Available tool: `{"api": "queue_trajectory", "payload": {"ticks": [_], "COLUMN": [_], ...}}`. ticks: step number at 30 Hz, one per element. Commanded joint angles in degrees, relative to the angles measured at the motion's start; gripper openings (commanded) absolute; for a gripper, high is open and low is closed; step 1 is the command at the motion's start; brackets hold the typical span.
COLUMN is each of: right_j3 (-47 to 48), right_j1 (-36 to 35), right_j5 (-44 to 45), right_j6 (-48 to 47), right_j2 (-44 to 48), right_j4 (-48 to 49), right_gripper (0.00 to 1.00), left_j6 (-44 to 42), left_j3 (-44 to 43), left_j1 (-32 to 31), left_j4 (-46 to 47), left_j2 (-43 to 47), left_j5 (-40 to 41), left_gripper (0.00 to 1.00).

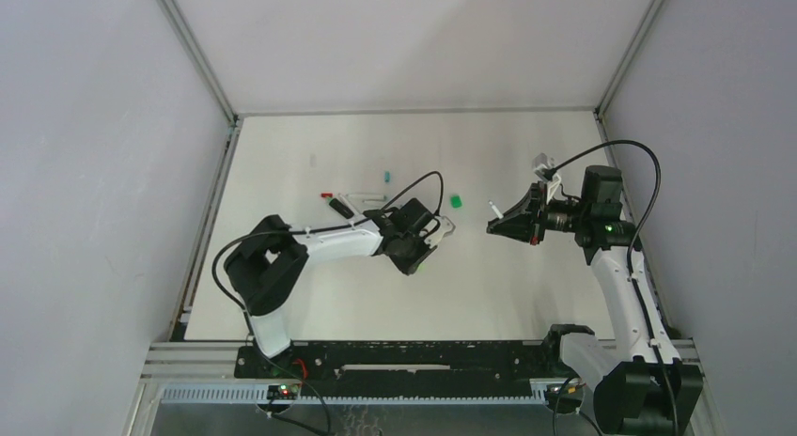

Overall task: Insert the pens into the pen caps
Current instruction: Move the pen cap to the center of the board, then insert the pen cap onto the pen.

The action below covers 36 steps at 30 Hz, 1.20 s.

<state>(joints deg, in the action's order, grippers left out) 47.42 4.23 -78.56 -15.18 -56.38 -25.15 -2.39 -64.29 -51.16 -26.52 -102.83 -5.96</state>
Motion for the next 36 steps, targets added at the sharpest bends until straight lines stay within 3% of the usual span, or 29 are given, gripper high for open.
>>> {"api": "queue_trajectory", "payload": {"ticks": [1,6,10,13,16,19,22,24,27,29,33,36], "right_j3": [1.98,1.98,1.98,1.98,2.05,2.06,2.06,2.06,2.06,2.06,2.06,2.06], "right_j1": [0.51,0.52,0.69,0.86,0.91,1.11,1.43,1.64,1.75,1.7,1.66,1.66], "right_j5": [-1.29,-1.32,-1.46,-1.52,-1.51,-1.42,-1.37,-1.34,-1.3,-1.27,-1.16,-1.35], "right_j6": [-1.29,-1.31,-1.38,-1.38,-1.47,-1.6,-1.69,-1.7,-1.69,-1.69,-1.72,-1.87], "right_j2": [0.86,0.83,1.09,1.25,1.27,1.42,1.45,1.48,1.47,1.45,1.54,1.54], "right_j4": [0.02,-0.02,0.08,0.01,0.04,-0.18,-0.22,-0.19,-0.34,-0.4,-0.61,-0.72], "right_gripper": [0.0,0.0,0.0,0.0,0.0,0.0,0.0,0.0,0.0,0.0,0.0,0.0], "left_j6": [-1.68,0.88,4.95,8.91,14.19,20.67,31.32,39.35,47.79,51.13,59.55,70.81], "left_j3": [-2.44,-2.06,0.2,4.74,9.83,13.75,17.26,19.59,21.34,22.06,23.33,24.37], "left_j1": [0.0,0.09,0.04,0.09,0.09,0.09,0.09,0.03,-1.32,-2.91,-3.42,-3.51], "left_j4": [-0.72,-0.2,0.56,3.93,8.43,12.48,17.41,20.29,20.98,21.25,21.73,20.84], "left_j2": [-0.45,1.68,7.0,14.22,19.8,21.37,20.45,20.1,21.78,23.73,25.67,26.66], "left_j5": [3.6,10.87,16.39,15.02,11.16,5.64,0.58,0.09,4.76,10.99,16.1,20.67], "left_gripper": [0.29,0.4,0.41,0.4,0.36,0.24,0.13,0.13,0.17,0.29,0.47,0.58]}}
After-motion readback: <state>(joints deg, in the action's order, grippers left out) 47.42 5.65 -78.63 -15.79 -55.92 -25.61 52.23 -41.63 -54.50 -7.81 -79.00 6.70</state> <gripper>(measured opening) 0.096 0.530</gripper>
